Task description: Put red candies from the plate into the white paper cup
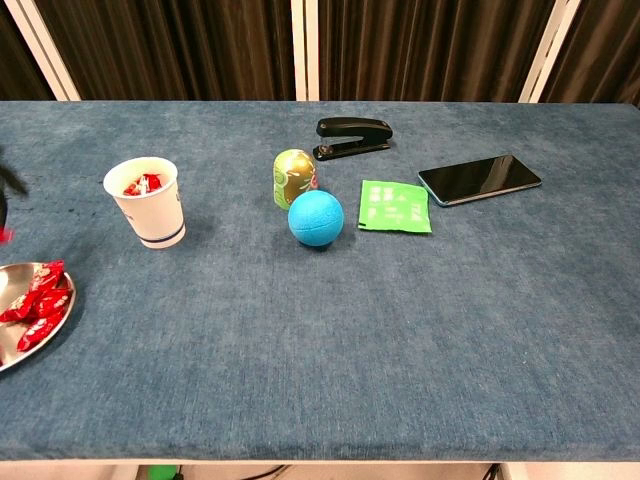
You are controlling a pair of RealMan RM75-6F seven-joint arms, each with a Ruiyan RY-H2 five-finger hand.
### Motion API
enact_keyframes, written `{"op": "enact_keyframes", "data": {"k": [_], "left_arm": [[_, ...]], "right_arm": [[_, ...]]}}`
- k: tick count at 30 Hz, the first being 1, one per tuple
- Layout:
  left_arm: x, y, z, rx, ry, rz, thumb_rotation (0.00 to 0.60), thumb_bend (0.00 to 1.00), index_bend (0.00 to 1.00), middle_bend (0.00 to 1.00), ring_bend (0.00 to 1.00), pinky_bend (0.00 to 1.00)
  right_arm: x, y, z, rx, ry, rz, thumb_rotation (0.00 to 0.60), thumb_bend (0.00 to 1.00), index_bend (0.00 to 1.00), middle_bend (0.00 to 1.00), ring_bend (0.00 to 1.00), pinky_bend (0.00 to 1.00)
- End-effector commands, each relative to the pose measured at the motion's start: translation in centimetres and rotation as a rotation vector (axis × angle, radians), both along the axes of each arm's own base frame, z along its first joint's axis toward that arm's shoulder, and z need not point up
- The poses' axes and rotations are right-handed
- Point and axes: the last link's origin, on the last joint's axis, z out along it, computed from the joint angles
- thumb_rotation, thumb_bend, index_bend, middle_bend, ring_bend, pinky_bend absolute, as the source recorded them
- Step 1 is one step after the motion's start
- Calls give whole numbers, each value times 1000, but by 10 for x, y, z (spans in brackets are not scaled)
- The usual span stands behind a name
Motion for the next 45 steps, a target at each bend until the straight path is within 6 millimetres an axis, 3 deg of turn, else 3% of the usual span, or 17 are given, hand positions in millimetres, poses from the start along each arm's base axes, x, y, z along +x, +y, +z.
{"op": "enact_keyframes", "data": {"k": [1, 8, 19, 29, 39, 45], "left_arm": [[18, 20, 13, 31, -42, -50, 600, 350, 606, 264, 62, 217], [45, 58, 15, -14, -201, -64, 600, 349, 606, 266, 62, 216], [62, 94, -18, -56, -254, -76, 600, 343, 605, 269, 62, 215], [64, 103, -39, -83, -252, -72, 600, 341, 598, 271, 62, 215], [63, 104, -41, -100, -246, -78, 600, 336, 400, 267, 62, 213], [64, 102, -38, -101, -247, -85, 600, 336, 364, 265, 62, 212]], "right_arm": [[0, 1, 1, -2, 0, 2, 600, 352, 0, 0, 0, 0], [-1, 4, 4, -12, -2, 0, 600, 352, 0, 0, 0, 0], [-3, 5, 6, -16, -2, -4, 600, 352, 0, 0, 0, 0], [-4, 4, 6, -13, -1, -9, 600, 352, 0, 0, 0, 0], [-5, 2, 4, -10, -5, -12, 600, 351, 0, 0, 0, 0], [-4, 2, 5, -11, -3, -11, 600, 350, 0, 0, 0, 0]]}}
